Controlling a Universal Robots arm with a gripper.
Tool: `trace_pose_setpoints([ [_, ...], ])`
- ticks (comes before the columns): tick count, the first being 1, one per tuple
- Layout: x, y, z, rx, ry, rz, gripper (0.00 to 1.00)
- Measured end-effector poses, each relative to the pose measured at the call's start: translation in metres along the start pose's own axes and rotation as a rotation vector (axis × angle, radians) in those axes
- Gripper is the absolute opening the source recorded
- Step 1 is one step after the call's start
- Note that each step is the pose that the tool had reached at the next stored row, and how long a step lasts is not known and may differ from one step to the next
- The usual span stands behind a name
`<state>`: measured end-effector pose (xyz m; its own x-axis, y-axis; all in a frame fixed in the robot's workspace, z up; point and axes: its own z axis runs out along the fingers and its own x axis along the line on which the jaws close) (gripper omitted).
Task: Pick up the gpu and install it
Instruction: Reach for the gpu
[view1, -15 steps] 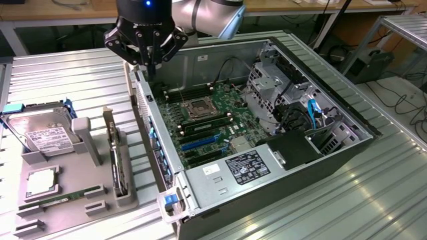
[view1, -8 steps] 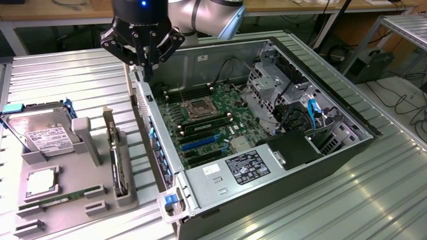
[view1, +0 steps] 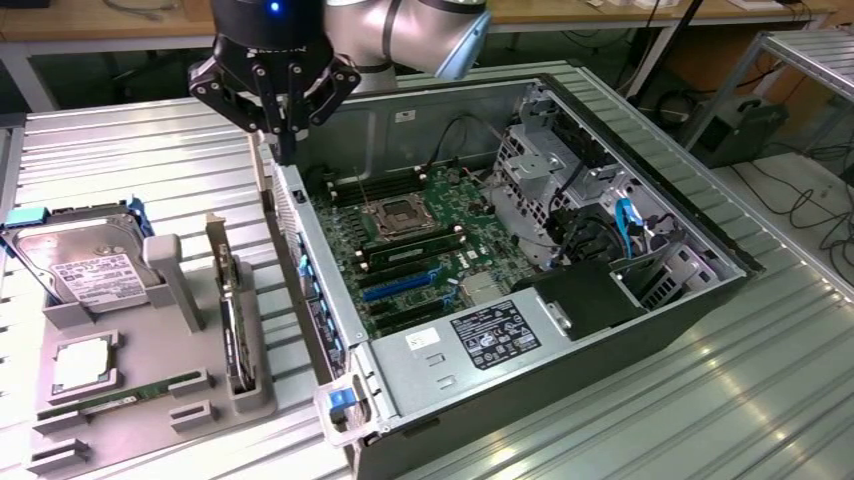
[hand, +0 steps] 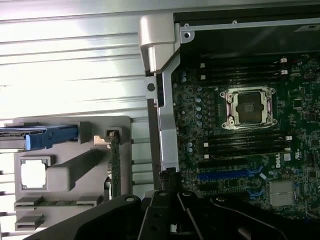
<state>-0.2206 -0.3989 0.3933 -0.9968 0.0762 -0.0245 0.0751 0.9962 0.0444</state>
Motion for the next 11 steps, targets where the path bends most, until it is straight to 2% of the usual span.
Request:
trace_pose_setpoints([
  [11, 0.0103, -0.0008, -0.0003, 0.0000, 0.0000, 0.000, 0.11],
])
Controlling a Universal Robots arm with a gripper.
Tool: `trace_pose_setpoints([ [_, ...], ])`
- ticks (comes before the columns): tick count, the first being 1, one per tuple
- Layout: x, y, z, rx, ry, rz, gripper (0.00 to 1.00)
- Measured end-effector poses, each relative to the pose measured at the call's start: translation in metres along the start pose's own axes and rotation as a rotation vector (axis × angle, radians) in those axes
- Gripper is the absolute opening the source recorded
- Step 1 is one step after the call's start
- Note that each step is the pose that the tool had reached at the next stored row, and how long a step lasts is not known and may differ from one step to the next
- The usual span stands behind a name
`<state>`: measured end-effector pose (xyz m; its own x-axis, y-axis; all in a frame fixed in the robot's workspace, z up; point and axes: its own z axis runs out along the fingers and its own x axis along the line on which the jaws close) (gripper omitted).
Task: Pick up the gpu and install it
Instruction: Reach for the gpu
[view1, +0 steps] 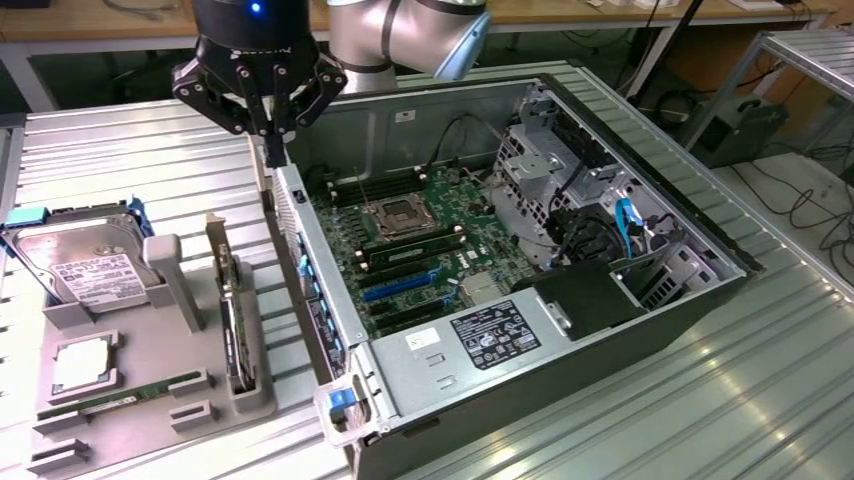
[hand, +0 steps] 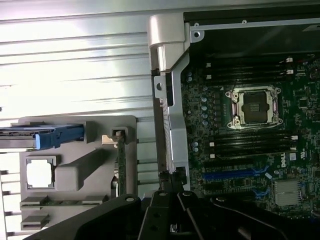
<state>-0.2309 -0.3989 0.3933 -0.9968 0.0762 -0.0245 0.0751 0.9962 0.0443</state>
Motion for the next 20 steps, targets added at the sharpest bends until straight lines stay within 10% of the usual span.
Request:
trace_pose_setpoints([
  [20, 0.0041, -0.0012, -0.0001, 0.0000, 0.0001, 0.000, 0.11],
])
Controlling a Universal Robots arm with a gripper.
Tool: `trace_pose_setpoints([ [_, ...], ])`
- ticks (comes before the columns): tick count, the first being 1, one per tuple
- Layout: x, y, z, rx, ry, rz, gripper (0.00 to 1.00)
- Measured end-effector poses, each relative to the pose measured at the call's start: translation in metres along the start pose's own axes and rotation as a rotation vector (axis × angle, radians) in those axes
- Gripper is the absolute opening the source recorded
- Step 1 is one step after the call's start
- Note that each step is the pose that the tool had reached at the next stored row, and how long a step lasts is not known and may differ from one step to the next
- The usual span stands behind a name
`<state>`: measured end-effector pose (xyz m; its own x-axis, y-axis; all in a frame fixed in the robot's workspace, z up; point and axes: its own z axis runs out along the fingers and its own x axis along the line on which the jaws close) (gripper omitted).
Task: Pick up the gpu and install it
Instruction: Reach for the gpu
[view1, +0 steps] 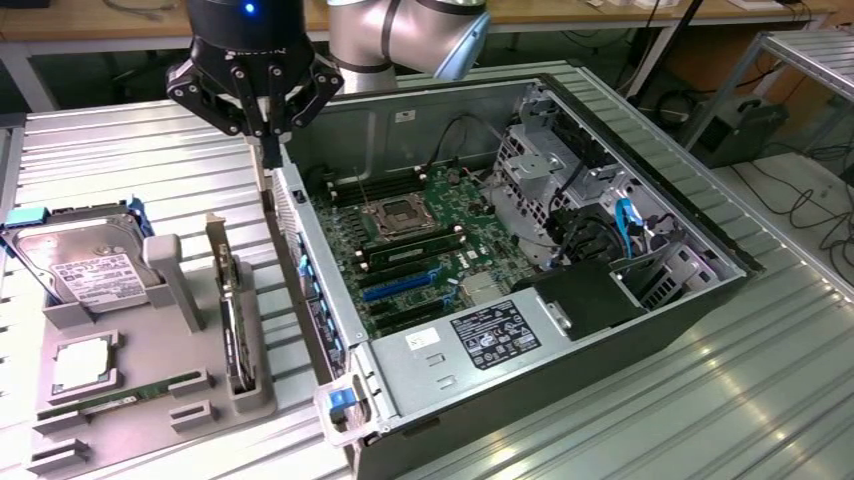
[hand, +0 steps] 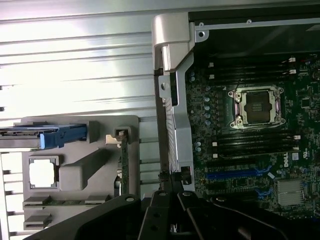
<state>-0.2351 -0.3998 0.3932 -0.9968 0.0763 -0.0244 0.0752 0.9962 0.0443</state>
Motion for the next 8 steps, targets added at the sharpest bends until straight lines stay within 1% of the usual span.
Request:
trace_pose_setpoints([
  [8, 0.0034, -0.0080, 0.0003, -0.0001, -0.0001, 0.000, 0.11],
])
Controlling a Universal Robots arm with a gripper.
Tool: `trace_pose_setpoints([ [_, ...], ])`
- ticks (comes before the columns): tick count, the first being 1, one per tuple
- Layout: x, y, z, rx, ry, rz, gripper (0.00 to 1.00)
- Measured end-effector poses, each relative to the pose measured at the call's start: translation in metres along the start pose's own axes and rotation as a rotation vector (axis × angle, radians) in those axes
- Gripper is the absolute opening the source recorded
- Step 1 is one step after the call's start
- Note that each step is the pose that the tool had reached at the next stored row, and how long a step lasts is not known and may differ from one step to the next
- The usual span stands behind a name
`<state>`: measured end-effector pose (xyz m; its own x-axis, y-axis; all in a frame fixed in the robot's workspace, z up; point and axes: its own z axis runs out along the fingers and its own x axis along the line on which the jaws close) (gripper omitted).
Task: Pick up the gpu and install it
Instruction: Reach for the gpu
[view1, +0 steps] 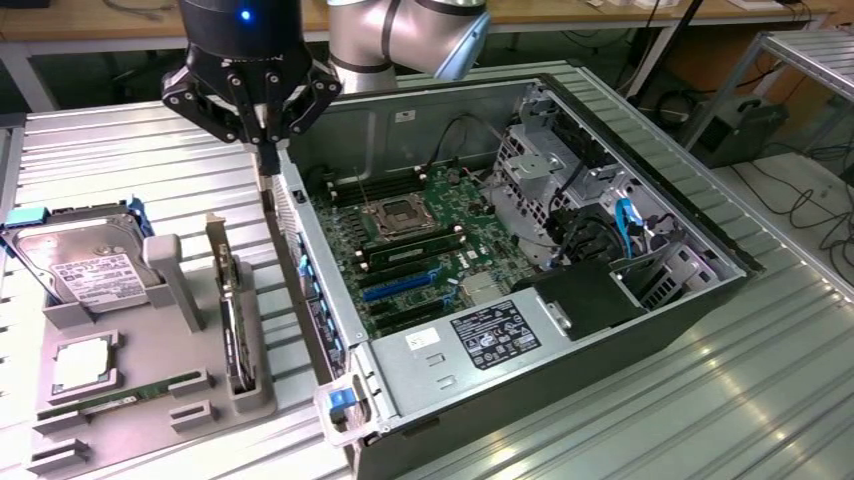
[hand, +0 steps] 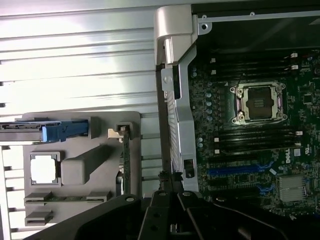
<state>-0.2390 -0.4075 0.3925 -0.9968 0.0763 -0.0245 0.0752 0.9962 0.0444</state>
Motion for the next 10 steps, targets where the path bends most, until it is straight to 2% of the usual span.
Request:
trace_pose_setpoints([
  [10, 0.0036, -0.0031, 0.0010, 0.0000, 0.0001, 0.000, 0.11],
])
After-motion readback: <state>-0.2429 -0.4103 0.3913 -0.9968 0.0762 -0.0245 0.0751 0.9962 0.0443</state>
